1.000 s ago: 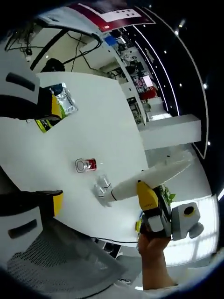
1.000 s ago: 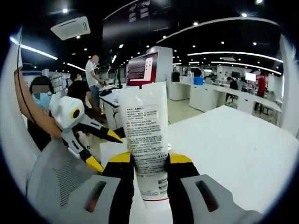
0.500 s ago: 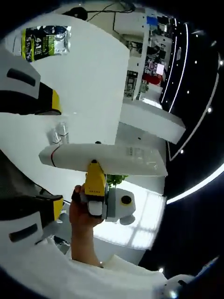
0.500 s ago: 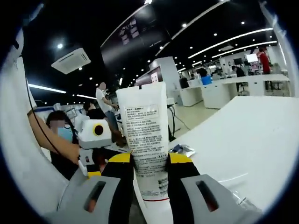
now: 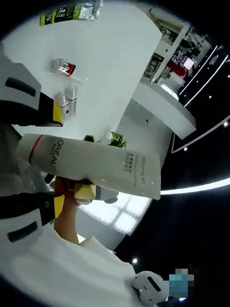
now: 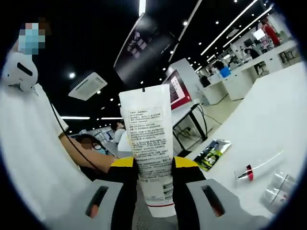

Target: Arrange the skincare products in the storage area until every visible bottle or jar stands upright without overlapping.

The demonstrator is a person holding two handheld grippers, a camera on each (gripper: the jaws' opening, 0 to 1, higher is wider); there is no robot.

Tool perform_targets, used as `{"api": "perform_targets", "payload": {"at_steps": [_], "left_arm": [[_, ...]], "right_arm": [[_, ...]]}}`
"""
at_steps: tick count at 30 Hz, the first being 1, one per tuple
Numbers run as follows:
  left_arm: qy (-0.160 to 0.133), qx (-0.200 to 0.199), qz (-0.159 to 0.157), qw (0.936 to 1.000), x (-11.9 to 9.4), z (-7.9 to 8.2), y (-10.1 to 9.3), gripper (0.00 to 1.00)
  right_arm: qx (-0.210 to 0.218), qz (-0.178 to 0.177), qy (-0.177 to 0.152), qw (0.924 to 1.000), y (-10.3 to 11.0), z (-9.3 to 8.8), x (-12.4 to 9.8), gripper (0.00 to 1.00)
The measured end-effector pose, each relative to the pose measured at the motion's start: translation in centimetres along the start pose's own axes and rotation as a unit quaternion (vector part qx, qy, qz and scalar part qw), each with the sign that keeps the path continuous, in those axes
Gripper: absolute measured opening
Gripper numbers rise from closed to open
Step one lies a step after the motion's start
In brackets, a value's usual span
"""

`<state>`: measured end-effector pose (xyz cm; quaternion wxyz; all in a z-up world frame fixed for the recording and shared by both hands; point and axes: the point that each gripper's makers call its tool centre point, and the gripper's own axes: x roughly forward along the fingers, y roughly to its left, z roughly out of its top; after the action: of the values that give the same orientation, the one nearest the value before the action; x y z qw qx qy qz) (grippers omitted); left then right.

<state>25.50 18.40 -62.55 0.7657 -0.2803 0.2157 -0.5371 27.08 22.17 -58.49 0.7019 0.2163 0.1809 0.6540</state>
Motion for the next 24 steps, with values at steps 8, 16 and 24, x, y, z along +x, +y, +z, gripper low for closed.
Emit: {"api": "perform_targets", "payload": {"at_steps": [8,16,24], "left_arm": [[-0.002,-0.013,-0.036,0.9993,-0.2,-0.1,-1.2,0.45],[0.005,-0.039,-0.050,0.9980,-1.2,0.0,-1.1,0.37],[0.015,-0.043,-0.024,0.9987,-1.8,-0.3,-0.4,0.33]], "right_arm": [[0.036,0.028,-0.011,0.9989,0.9,-0.2,0.0,0.25],[0.056,0.040,-0.007,0.9976,1.4,-0.3,1.1,0.26],[0.091,0.038,-0.008,0.9951,0.5,-0.8,1.7,0.27]]}}
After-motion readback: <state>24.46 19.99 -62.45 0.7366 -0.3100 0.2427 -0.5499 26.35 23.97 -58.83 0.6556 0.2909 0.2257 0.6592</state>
